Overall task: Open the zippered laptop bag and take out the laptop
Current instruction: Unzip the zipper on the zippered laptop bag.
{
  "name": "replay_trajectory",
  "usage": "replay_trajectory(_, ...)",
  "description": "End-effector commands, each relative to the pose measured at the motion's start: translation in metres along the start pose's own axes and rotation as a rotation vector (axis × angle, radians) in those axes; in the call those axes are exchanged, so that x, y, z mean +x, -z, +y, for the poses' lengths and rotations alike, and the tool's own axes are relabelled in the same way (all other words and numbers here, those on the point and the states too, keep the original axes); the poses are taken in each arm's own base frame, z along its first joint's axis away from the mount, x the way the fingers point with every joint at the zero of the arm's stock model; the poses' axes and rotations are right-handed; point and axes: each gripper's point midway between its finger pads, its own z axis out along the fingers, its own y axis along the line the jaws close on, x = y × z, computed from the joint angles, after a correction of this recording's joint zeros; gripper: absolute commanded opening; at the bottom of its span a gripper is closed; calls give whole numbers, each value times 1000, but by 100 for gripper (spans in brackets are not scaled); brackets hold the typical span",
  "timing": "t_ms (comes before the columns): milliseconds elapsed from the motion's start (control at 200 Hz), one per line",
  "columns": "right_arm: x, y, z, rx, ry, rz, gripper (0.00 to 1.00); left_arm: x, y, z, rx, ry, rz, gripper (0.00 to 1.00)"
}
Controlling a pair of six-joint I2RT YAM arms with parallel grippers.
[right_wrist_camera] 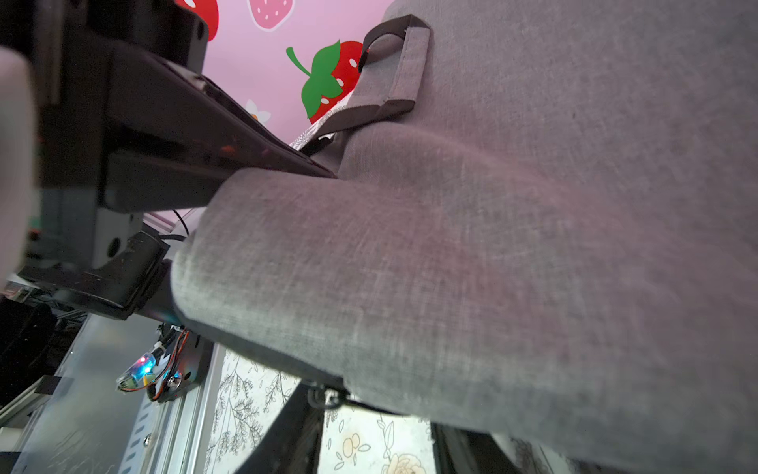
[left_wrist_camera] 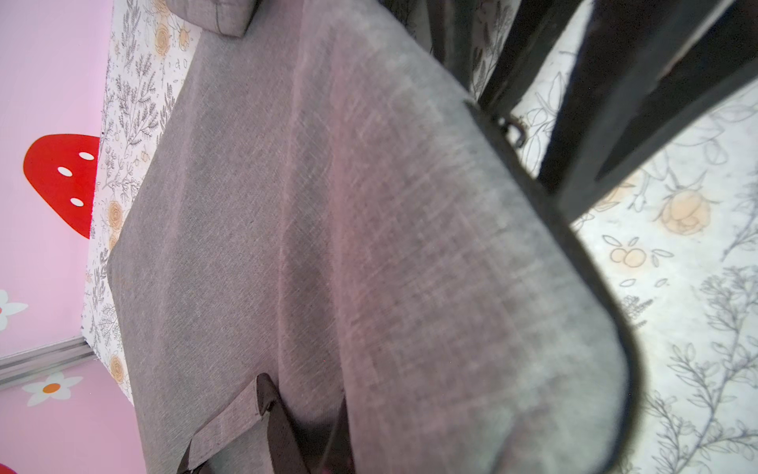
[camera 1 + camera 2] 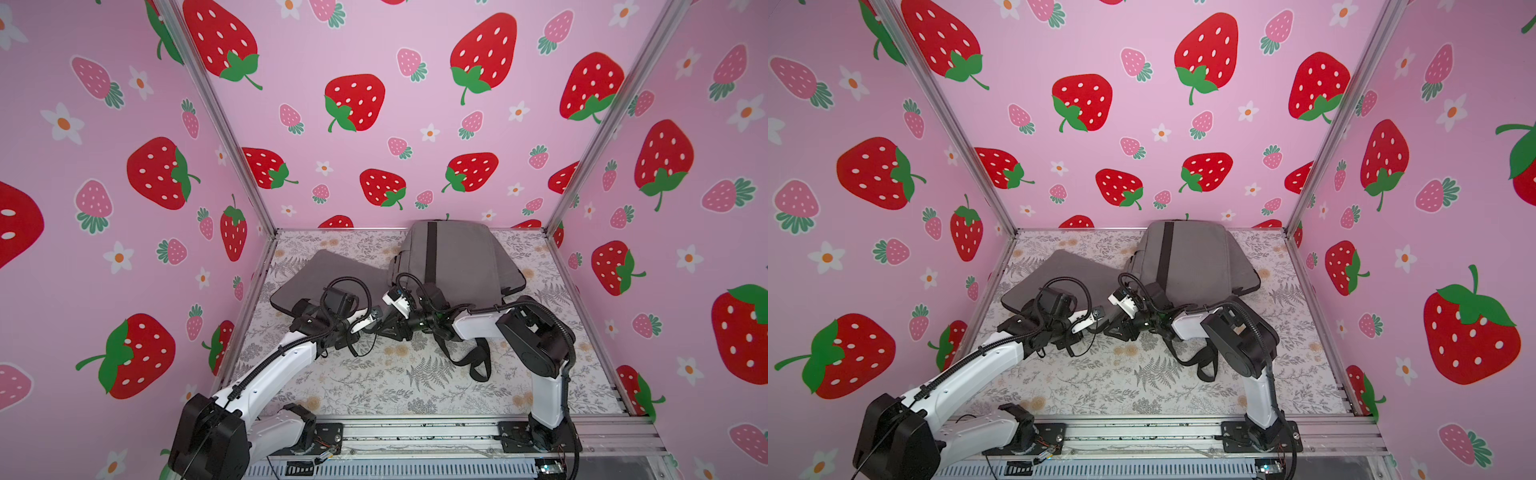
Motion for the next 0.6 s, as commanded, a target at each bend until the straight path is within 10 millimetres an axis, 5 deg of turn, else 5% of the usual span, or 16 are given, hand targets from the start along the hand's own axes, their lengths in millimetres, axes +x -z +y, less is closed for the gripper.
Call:
replay_trajectory(0, -18, 3, 19, -67, 57, -57, 38, -34, 13, 12, -9, 7, -141, 0)
replay_trajectory(590, -10, 19, 27, -18, 85, -56, 8, -32, 7, 9, 13, 12, -124, 0)
